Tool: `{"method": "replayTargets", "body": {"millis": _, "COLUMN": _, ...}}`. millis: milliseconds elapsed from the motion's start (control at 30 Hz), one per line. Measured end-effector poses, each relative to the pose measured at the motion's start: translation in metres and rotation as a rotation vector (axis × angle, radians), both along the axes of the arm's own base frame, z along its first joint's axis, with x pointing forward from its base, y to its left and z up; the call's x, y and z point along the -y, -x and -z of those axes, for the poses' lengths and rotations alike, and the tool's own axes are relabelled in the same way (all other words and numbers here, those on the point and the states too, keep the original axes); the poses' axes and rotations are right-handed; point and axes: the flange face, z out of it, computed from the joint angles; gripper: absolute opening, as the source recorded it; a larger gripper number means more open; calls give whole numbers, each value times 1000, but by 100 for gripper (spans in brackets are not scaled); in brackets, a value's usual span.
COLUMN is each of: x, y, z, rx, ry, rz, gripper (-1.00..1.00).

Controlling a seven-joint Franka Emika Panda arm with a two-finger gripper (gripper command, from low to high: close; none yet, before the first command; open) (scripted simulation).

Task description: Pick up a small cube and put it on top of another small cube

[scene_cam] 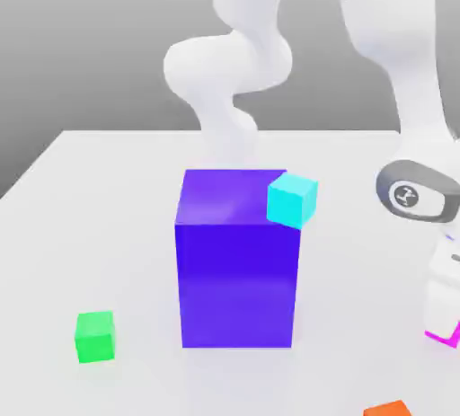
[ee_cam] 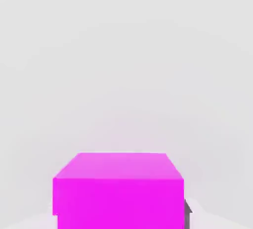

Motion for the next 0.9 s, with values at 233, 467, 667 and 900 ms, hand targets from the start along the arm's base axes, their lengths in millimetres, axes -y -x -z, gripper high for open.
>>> {"method": "replayTargets", "body": {"millis": 233, "x": 36, "y": -34, "z": -61, "rx": -5, "ry": 19, "rz": 94, "gripper": -100}}
{"method": "replayTargets", "body": {"millis": 467, "x": 209, "y": -104, "z": -79, "rx": -5, "ry": 45, "rz": 487, "gripper": -100}}
{"method": "replayTargets", "body": {"millis": 667, "x": 359, "y": -102, "z": -95, "rx": -12, "ry": 39, "rz": 823, "gripper": -100}}
{"method": "replayTargets", "body": {"millis": 900, "x": 535, "y": -32, "z": -90, "rx": -3, "ry": 1, "rz": 1280, "gripper": -100}}
